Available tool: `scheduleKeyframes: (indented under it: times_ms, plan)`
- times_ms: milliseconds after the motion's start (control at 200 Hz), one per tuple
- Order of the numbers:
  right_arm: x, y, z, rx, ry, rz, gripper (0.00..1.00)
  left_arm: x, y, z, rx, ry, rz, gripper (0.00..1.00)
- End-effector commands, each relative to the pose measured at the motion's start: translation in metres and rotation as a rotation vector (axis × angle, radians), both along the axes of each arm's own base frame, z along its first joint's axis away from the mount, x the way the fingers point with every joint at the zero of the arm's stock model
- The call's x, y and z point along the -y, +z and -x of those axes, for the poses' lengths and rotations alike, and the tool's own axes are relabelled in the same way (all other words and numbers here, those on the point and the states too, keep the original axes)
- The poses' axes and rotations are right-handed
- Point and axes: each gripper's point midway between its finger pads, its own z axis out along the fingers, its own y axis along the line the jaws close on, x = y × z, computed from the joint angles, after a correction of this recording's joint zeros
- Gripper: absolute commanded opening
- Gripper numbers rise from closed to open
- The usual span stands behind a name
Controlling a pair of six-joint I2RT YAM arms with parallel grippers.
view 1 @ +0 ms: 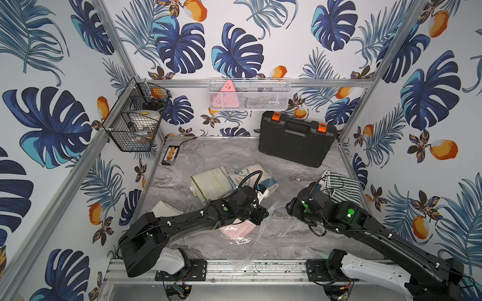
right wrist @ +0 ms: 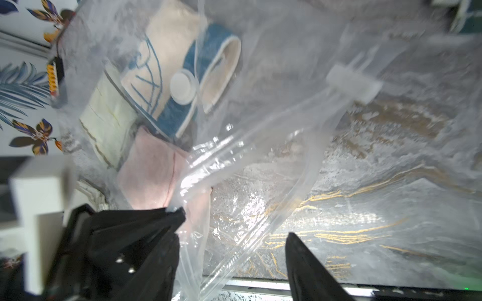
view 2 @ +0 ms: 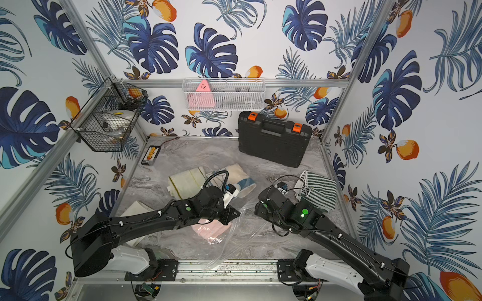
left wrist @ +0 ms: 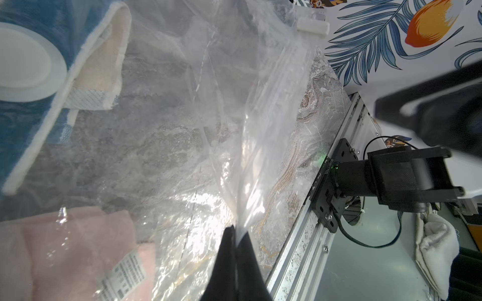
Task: Place the folded towel into the vacuum bag
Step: Adjust the vacuum bag at the center of the board.
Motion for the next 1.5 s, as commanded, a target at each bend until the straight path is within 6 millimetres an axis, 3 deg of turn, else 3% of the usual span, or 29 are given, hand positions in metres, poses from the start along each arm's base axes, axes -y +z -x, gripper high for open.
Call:
scheduleKeyframes:
  times_ms: [0,170,275,360,400,505,625,786,936,1016,1086,1171,1241,1311,1381,1421,1441,1496]
  plan:
    - [0.020,0.005,-0.014,-0.026,0.070,0.121,0.68,0.010,0.004,0.015,-0.002,-0.068,0.016,0.05]
    - [0.009,-0.003,-0.077,-0.060,0.152,0.114,0.69,0.007,-0.009,0.034,-0.042,-0.106,-0.007,0.08]
    - [-0.001,-0.036,-0.099,-0.134,0.189,0.136,0.68,-0.006,-0.017,0.045,-0.056,-0.099,-0.031,0.08]
    - [-0.008,-0.067,-0.099,-0.187,0.199,0.121,0.67,-0.021,-0.017,0.049,-0.054,-0.069,-0.053,0.08]
    - [-0.006,-0.091,-0.088,-0.239,0.197,0.116,0.67,-0.029,-0.016,0.049,-0.050,-0.053,-0.067,0.11]
    - [-0.007,-0.130,-0.062,-0.332,0.183,0.067,0.66,-0.039,-0.004,0.047,-0.033,-0.012,-0.071,0.25]
    - [-0.004,-0.159,-0.030,-0.399,0.156,0.028,0.65,-0.046,0.014,0.034,-0.003,0.036,-0.069,0.38]
    - [-0.011,-0.174,0.006,-0.445,0.153,-0.026,0.64,-0.051,0.026,0.006,0.018,0.116,-0.077,0.40]
    - [-0.040,-0.183,0.042,-0.485,0.231,-0.025,0.63,-0.038,0.021,-0.016,0.032,0.153,-0.102,0.40]
    - [-0.056,-0.182,0.056,-0.507,0.286,-0.036,0.63,-0.032,0.015,-0.029,0.039,0.192,-0.107,0.40]
    - [-0.059,-0.167,0.053,-0.501,0.308,-0.037,0.63,-0.026,0.010,-0.038,0.047,0.209,-0.098,0.40]
    - [-0.044,-0.130,0.021,-0.398,0.283,-0.019,0.65,-0.022,-0.005,-0.041,0.034,0.224,-0.106,0.41]
    - [-0.019,-0.099,-0.013,-0.305,0.224,-0.003,0.67,-0.025,-0.021,-0.039,0.033,0.231,-0.145,0.41]
    - [0.031,-0.083,-0.049,-0.253,0.086,0.088,0.74,-0.028,-0.038,-0.035,0.031,0.237,-0.181,0.42]
    - [0.103,-0.075,-0.073,-0.252,-0.131,0.282,0.82,-0.032,-0.052,-0.031,0.019,0.244,-0.209,0.43]
    - [0.140,-0.066,-0.085,-0.223,-0.249,0.407,0.94,-0.033,-0.058,-0.029,0.014,0.246,-0.221,0.44]
    - [0.155,-0.061,-0.089,-0.206,-0.302,0.454,1.00,-0.035,-0.060,-0.028,0.011,0.249,-0.227,0.44]
    - [0.177,-0.057,-0.106,-0.166,-0.378,0.499,1.00,-0.039,-0.064,-0.026,0.009,0.262,-0.238,0.44]
